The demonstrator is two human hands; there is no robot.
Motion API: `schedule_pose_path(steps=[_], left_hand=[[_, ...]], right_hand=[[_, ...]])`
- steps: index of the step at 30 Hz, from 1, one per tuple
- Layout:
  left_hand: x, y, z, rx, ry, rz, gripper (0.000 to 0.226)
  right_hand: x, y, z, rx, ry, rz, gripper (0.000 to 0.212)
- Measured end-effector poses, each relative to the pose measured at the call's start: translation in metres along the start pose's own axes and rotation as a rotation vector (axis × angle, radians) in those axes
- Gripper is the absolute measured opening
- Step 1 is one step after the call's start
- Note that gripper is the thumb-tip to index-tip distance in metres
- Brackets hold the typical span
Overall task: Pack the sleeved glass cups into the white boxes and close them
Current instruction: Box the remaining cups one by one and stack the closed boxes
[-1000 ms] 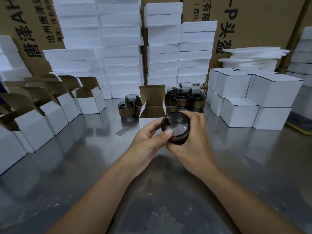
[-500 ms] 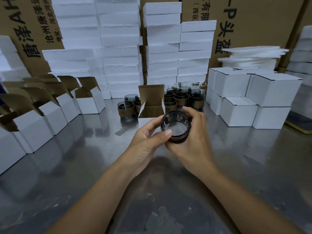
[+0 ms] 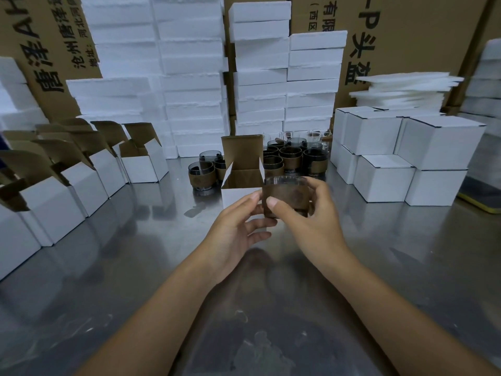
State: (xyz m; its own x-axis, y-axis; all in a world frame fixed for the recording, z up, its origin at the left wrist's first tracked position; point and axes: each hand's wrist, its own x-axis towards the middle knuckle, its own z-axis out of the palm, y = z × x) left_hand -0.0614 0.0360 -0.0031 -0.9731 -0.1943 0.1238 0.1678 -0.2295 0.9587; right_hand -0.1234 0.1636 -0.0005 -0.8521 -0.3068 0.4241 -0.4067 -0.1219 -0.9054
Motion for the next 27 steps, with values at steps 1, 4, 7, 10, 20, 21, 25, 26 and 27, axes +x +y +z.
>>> schedule_pose_path(steps=[1,4,7,10,20,21,25,26,27], left_hand=[[0.000,0.000,0.000,-0.002,0.000,0.000,0.028],[0.000,-0.002,0.001,0.045,-0.015,0.002,0.040],[-0.001,-0.004,0.002,0.085,-0.042,0.004,0.053],[-0.001,-0.004,0.002,0.099,-0.049,-0.005,0.055],[-0.003,-0.003,0.005,0.097,-0.034,-0.020,0.056],[-0.003,-0.003,0.005,0.099,-0.029,-0.017,0.056],[-0.002,-0.002,0.003,0.072,0.041,0.028,0.057],[-0.001,-0.002,0.003,0.056,0.062,0.043,0.057],[-0.001,-0.001,0.002,0.044,0.076,0.056,0.056]], right_hand=[[0.002,0.000,-0.001,0.034,-0.013,0.063,0.045],[0.004,0.000,-0.003,0.091,-0.051,0.192,0.039],[0.003,-0.001,-0.003,0.105,-0.087,0.252,0.038],[0.003,-0.004,-0.002,0.108,-0.093,0.296,0.043],[0.002,-0.009,-0.004,0.126,-0.134,0.378,0.047],[0.002,-0.009,-0.004,0.128,-0.133,0.372,0.048],[0.001,-0.010,-0.002,0.126,-0.091,0.272,0.065],[0.001,-0.010,-0.001,0.120,-0.073,0.233,0.067],[0.001,-0.010,-0.001,0.118,-0.057,0.195,0.069]])
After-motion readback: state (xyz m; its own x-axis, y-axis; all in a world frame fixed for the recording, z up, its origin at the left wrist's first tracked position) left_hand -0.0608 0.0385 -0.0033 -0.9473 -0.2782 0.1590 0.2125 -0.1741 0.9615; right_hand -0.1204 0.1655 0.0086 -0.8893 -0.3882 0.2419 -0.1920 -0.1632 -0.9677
